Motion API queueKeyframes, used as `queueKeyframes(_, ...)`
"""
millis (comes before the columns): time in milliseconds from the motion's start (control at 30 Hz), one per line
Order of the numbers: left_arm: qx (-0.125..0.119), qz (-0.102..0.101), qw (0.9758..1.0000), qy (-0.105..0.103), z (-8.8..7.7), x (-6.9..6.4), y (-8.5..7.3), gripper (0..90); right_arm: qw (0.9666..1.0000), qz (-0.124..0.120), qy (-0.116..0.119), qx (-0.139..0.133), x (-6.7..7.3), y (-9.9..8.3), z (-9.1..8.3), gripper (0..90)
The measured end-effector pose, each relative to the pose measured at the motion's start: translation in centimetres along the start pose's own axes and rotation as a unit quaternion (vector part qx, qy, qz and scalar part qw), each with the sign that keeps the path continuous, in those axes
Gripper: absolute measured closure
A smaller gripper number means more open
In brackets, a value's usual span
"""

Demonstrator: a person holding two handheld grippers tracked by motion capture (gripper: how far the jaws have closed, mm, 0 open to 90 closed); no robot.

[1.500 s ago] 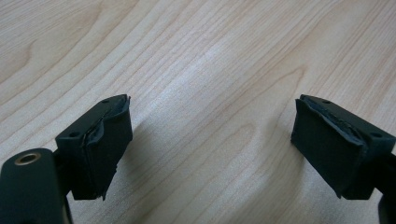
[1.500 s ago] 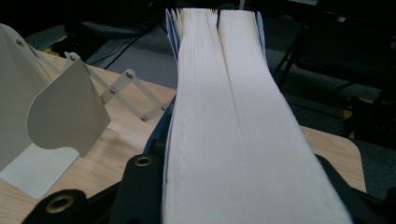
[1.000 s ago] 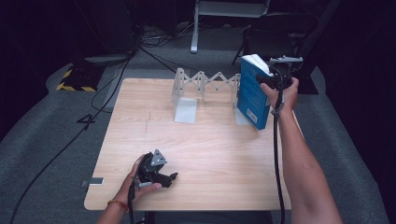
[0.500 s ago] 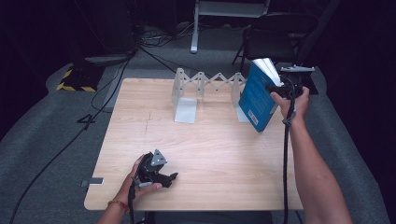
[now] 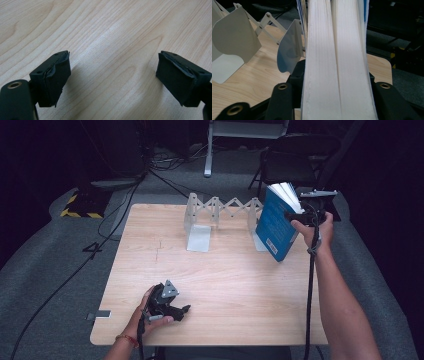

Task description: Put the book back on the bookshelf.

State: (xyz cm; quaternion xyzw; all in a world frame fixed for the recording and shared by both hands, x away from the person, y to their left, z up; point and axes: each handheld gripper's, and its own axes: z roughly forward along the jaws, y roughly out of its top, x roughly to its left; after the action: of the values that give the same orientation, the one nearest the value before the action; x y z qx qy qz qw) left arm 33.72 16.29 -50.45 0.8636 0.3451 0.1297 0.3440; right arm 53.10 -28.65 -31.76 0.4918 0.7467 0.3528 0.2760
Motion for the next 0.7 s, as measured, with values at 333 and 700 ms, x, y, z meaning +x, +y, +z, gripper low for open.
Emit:
queueKeyframes(333,0.0,0.0,1.0,-0.001,0.01,0.01,0.0,12.6,0.9999,-0.004,0.011,0.013,-0.44,-0.16,0.03,48.3)
queueKeyframes(700,0.0,0.0,1.0,-0.001,0.01,0.02,0.01,12.5,0.9988,-0.024,0.02,0.039,-0.83,0.09,-0.01,39.0)
